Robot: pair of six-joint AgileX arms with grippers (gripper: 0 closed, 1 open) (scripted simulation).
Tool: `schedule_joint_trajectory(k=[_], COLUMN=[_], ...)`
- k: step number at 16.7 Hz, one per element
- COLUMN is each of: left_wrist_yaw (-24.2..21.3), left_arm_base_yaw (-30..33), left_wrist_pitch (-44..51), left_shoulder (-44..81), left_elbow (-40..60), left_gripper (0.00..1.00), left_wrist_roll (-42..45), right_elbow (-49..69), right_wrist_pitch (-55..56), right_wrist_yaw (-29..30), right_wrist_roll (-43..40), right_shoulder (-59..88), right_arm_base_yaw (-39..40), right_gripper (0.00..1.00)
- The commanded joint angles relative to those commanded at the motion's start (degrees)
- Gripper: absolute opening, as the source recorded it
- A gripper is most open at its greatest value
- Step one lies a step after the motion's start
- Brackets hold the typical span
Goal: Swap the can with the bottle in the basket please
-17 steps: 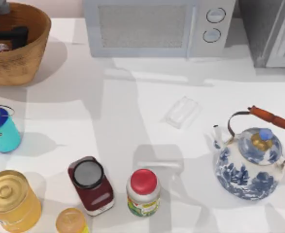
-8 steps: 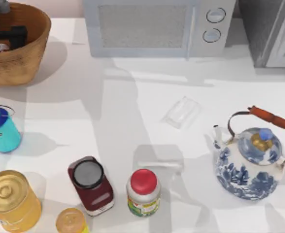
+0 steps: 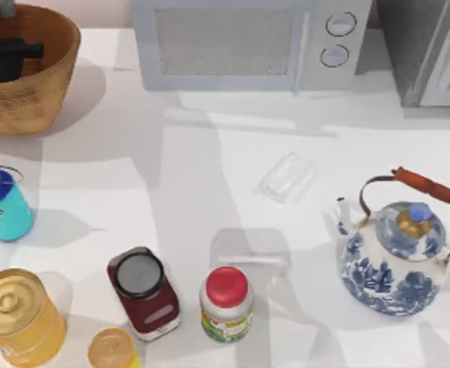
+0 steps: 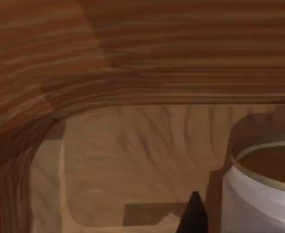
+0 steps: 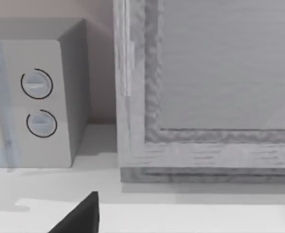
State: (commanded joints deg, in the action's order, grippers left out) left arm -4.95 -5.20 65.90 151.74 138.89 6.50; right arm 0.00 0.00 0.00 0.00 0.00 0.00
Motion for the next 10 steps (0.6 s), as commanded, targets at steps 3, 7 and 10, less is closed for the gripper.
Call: schedule_joint_trajectory(k=[3, 7, 10], left_wrist_yaw=[0.0, 0.0, 0.0], left_arm_base_yaw=[0.0, 0.0, 0.0], left_wrist_pitch=[0.0, 0.0, 0.0], left_shoulder=[0.0, 0.0, 0.0], left_elbow=[0.0, 0.0, 0.0], left_gripper=[0.00, 0.00, 0.00], left_wrist_roll=[0.0, 0.0, 0.0], right_elbow=[0.0, 0.0, 0.0], right_wrist_pitch=[0.0, 0.0, 0.0], right_wrist_yaw=[0.0, 0.0, 0.0], right_wrist_roll=[0.0, 0.0, 0.0], right_shoulder=[0.0, 0.0, 0.0], right_arm_base_yaw=[0.0, 0.0, 0.0], right_gripper=[1.00, 1.00, 1.00])
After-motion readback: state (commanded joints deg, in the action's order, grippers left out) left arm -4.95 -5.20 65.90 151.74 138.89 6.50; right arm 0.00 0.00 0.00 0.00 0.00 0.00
